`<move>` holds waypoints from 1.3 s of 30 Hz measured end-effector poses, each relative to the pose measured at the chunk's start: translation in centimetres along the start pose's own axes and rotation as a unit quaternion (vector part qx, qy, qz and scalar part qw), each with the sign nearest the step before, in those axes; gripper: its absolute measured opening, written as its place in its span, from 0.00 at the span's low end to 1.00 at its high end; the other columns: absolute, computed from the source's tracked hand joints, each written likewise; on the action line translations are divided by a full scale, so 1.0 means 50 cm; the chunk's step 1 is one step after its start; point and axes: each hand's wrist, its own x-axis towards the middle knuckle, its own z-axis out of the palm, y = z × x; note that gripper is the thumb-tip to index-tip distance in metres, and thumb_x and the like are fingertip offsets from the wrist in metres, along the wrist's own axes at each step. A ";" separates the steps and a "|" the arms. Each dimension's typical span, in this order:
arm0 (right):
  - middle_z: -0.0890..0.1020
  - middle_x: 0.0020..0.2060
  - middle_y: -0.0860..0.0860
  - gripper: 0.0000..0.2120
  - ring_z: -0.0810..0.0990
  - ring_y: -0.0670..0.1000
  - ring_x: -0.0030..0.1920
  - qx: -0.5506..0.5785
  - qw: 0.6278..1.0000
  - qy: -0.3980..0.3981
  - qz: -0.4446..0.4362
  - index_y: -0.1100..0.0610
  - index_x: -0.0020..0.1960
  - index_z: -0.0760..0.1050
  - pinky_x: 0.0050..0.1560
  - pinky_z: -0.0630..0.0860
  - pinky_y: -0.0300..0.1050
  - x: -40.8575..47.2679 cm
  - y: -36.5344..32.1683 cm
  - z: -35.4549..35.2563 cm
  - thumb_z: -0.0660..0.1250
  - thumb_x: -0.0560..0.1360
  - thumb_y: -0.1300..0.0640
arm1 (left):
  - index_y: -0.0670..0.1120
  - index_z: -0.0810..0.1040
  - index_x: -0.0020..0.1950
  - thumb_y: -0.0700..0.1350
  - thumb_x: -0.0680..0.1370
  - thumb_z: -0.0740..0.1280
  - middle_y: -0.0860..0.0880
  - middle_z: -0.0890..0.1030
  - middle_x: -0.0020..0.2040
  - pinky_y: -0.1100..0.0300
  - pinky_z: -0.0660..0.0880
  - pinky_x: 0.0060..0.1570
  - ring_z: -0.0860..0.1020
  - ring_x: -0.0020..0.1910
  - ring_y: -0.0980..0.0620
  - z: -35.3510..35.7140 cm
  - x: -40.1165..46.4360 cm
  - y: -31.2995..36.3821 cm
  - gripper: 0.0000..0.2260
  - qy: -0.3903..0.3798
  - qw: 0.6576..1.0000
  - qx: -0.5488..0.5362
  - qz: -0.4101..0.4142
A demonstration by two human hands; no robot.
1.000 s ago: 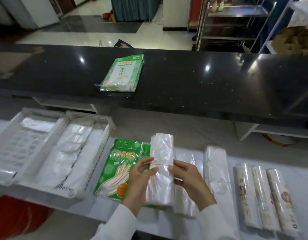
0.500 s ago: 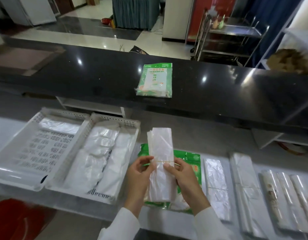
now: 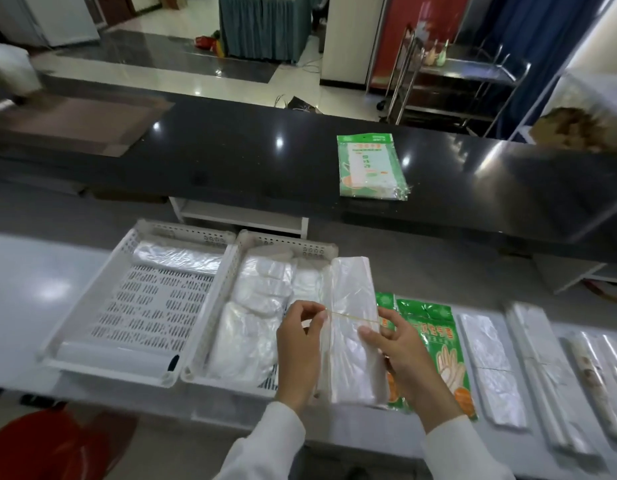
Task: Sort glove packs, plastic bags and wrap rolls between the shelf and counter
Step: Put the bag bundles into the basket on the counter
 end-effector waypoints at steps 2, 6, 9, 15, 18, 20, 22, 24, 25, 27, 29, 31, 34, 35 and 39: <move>0.89 0.49 0.60 0.24 0.89 0.56 0.42 -0.003 1.000 -0.012 0.001 0.56 0.68 0.74 0.36 0.83 0.45 0.002 -0.007 0.001 0.75 0.75 0.66 | 0.51 0.81 0.49 0.40 0.81 0.70 0.56 0.84 0.47 0.66 0.77 0.53 0.81 0.50 0.60 -0.009 0.015 0.007 0.06 -0.006 1.000 0.001 0.013; 0.89 0.50 0.59 0.28 0.89 0.57 0.44 -0.016 0.999 -0.035 -0.001 0.55 0.68 0.74 0.37 0.83 0.46 0.009 -0.019 0.002 0.77 0.71 0.63 | 0.52 0.81 0.49 0.39 0.81 0.70 0.59 0.83 0.46 0.71 0.75 0.50 0.81 0.50 0.61 -0.024 0.042 0.023 0.07 -0.001 0.998 0.013 0.054; 0.89 0.50 0.59 0.26 0.89 0.57 0.45 -0.045 0.997 -0.056 0.007 0.55 0.67 0.75 0.39 0.83 0.46 0.014 -0.027 0.006 0.78 0.71 0.63 | 0.52 0.82 0.48 0.40 0.81 0.70 0.60 0.83 0.46 0.72 0.76 0.49 0.81 0.49 0.61 -0.038 0.064 0.031 0.07 0.015 0.998 0.010 0.063; 0.90 0.47 0.56 0.22 0.90 0.56 0.44 -0.115 0.990 -0.074 0.032 0.53 0.64 0.77 0.39 0.83 0.46 0.022 -0.052 0.004 0.79 0.72 0.62 | 0.51 0.82 0.48 0.39 0.81 0.70 0.57 0.84 0.45 0.72 0.76 0.47 0.82 0.48 0.61 -0.056 0.106 0.042 0.07 0.026 0.997 0.020 0.072; 0.90 0.45 0.55 0.22 0.89 0.54 0.42 -0.130 0.988 -0.071 0.041 0.54 0.63 0.77 0.36 0.83 0.43 0.022 -0.055 0.000 0.79 0.73 0.62 | 0.48 0.83 0.48 0.37 0.80 0.71 0.54 0.84 0.45 0.74 0.74 0.46 0.81 0.46 0.62 -0.057 0.118 0.049 0.06 0.025 0.996 0.028 0.077; 0.90 0.46 0.55 0.20 0.89 0.54 0.42 -0.143 0.986 -0.069 0.045 0.56 0.62 0.78 0.35 0.82 0.43 0.025 -0.056 -0.004 0.79 0.73 0.62 | 0.47 0.83 0.48 0.37 0.80 0.71 0.54 0.85 0.45 0.73 0.75 0.46 0.81 0.46 0.62 -0.054 0.127 0.052 0.06 0.019 0.996 0.039 0.084; 0.90 0.47 0.55 0.19 0.90 0.54 0.43 -0.156 0.984 -0.069 0.046 0.57 0.61 0.80 0.36 0.83 0.43 0.027 -0.057 -0.013 0.80 0.72 0.61 | 0.48 0.83 0.47 0.37 0.79 0.72 0.55 0.85 0.44 0.73 0.75 0.46 0.81 0.46 0.62 -0.052 0.138 0.053 0.06 0.013 0.995 0.050 0.089; 0.90 0.48 0.55 0.19 0.90 0.56 0.45 -0.169 0.982 -0.072 0.045 0.58 0.61 0.81 0.42 0.85 0.49 0.031 -0.059 -0.022 0.80 0.71 0.60 | 0.50 0.83 0.46 0.37 0.79 0.73 0.56 0.85 0.43 0.73 0.75 0.45 0.81 0.45 0.62 -0.049 0.149 0.053 0.07 0.006 0.993 0.065 0.096; 0.90 0.48 0.55 0.19 0.89 0.58 0.47 -0.178 0.980 -0.074 0.044 0.57 0.60 0.82 0.46 0.86 0.52 0.031 -0.060 -0.026 0.80 0.71 0.60 | 0.51 0.84 0.46 0.37 0.78 0.73 0.56 0.85 0.43 0.73 0.75 0.45 0.82 0.45 0.62 -0.047 0.155 0.053 0.08 0.004 0.993 0.070 0.099; 0.90 0.49 0.55 0.17 0.89 0.59 0.48 -0.193 0.977 -0.079 0.039 0.56 0.59 0.83 0.53 0.85 0.57 0.032 -0.064 -0.033 0.80 0.71 0.59 | 0.52 0.84 0.45 0.37 0.78 0.74 0.56 0.86 0.42 0.73 0.76 0.45 0.82 0.44 0.61 -0.043 0.165 0.054 0.09 0.000 0.993 0.069 0.096; 0.90 0.49 0.55 0.15 0.89 0.59 0.48 -0.203 0.975 -0.087 0.033 0.56 0.58 0.84 0.54 0.85 0.57 0.029 -0.068 -0.037 0.80 0.72 0.59 | 0.54 0.84 0.44 0.37 0.77 0.74 0.56 0.86 0.41 0.72 0.76 0.44 0.83 0.43 0.60 -0.039 0.172 0.056 0.10 -0.001 0.994 0.062 0.088; 0.90 0.48 0.55 0.15 0.89 0.57 0.48 -0.214 0.972 -0.095 0.025 0.58 0.57 0.84 0.49 0.86 0.51 0.025 -0.070 -0.037 0.80 0.72 0.59 | 0.54 0.85 0.44 0.38 0.77 0.75 0.56 0.86 0.41 0.72 0.76 0.44 0.84 0.43 0.59 -0.037 0.178 0.060 0.10 0.000 0.995 0.061 0.083; 0.90 0.47 0.56 0.15 0.89 0.56 0.46 -0.224 0.969 -0.106 0.023 0.59 0.56 0.84 0.41 0.83 0.42 0.023 -0.072 -0.038 0.81 0.71 0.60 | 0.55 0.85 0.44 0.39 0.76 0.76 0.57 0.87 0.39 0.72 0.77 0.43 0.84 0.42 0.60 -0.038 0.193 0.064 0.10 -0.027 0.995 0.067 0.073; 0.90 0.47 0.56 0.14 0.89 0.55 0.45 -0.226 0.968 -0.110 0.021 0.59 0.56 0.84 0.41 0.82 0.41 0.022 -0.073 -0.041 0.80 0.72 0.61 | 0.55 0.85 0.44 0.40 0.76 0.77 0.57 0.87 0.40 0.71 0.78 0.43 0.84 0.42 0.60 -0.040 0.199 0.066 0.09 -0.044 0.994 0.069 0.066; 0.90 0.46 0.54 0.13 0.89 0.51 0.44 -0.253 0.958 -0.135 0.012 0.57 0.56 0.85 0.41 0.81 0.37 0.020 -0.079 -0.056 0.80 0.72 0.61 | 0.49 0.88 0.47 0.39 0.75 0.77 0.53 0.88 0.42 0.65 0.82 0.47 0.86 0.44 0.54 -0.049 0.218 0.068 0.05 -0.107 0.993 0.050 0.014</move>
